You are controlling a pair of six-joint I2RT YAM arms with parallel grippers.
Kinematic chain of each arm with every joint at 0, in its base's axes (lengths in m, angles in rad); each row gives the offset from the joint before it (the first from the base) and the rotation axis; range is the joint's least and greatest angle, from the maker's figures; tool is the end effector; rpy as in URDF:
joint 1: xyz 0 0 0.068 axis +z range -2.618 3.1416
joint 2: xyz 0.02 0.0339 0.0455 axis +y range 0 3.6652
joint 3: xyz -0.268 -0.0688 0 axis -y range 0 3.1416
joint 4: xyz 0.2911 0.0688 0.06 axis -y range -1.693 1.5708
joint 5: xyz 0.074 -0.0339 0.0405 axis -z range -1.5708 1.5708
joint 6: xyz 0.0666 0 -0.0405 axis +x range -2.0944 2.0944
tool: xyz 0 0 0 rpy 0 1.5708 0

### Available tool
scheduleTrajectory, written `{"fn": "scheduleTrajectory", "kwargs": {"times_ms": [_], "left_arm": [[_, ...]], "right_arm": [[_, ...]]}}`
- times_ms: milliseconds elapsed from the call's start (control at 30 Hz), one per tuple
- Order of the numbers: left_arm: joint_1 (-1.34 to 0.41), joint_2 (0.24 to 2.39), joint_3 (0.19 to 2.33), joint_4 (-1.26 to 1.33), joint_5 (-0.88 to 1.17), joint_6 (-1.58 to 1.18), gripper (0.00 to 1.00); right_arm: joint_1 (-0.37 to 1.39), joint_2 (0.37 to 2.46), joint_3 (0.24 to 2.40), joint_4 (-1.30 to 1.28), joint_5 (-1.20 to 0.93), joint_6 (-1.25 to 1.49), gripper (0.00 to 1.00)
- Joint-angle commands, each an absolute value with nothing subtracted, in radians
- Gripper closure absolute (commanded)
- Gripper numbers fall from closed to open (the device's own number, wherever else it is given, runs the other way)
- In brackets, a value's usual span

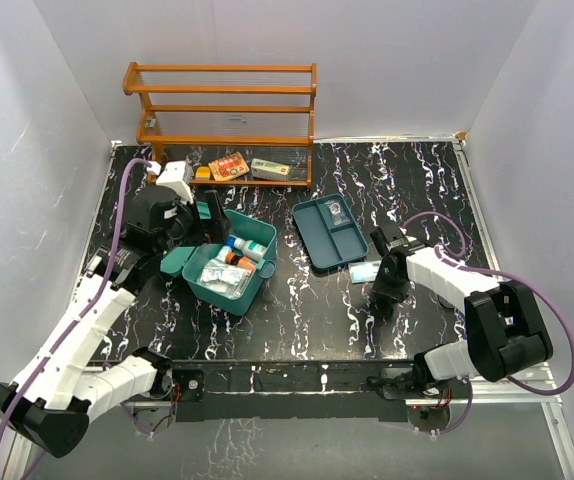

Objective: Organize the medicine kit

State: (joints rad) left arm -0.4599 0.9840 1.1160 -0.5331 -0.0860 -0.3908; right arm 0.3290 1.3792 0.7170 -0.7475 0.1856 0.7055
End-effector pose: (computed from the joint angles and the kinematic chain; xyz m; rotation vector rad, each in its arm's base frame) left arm 0.2548 -0.1198 0.3797 0.0121 2.0004 -0.4680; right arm 0.2479 0.0717 0.1073 0.5657 2.8525 -0.1192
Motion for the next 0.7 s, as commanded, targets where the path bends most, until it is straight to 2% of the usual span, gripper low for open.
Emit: {"fn": "scheduleTrajectory", "kwargs": {"times_ms": [0,300,667], "left_arm": [[-0.456,0.948,1.132,-0.550,-0.078,-0.405,0.01],[-0.455,0.922,1.123,-0.568,-0.092,-0.423,0.01],[-0.456,0.910,1.124,-0.582,-0.095,-0.441,0.01]], "right_arm": [[0.352,1.365,0.733,-0.692,0.130,0.711,0.80],[0.488,1.330,0.806,-0.704,0.243,0.804,0.83],[0.589,1.385,0.898,-0.653,0.325,0.773,0.84]]}}
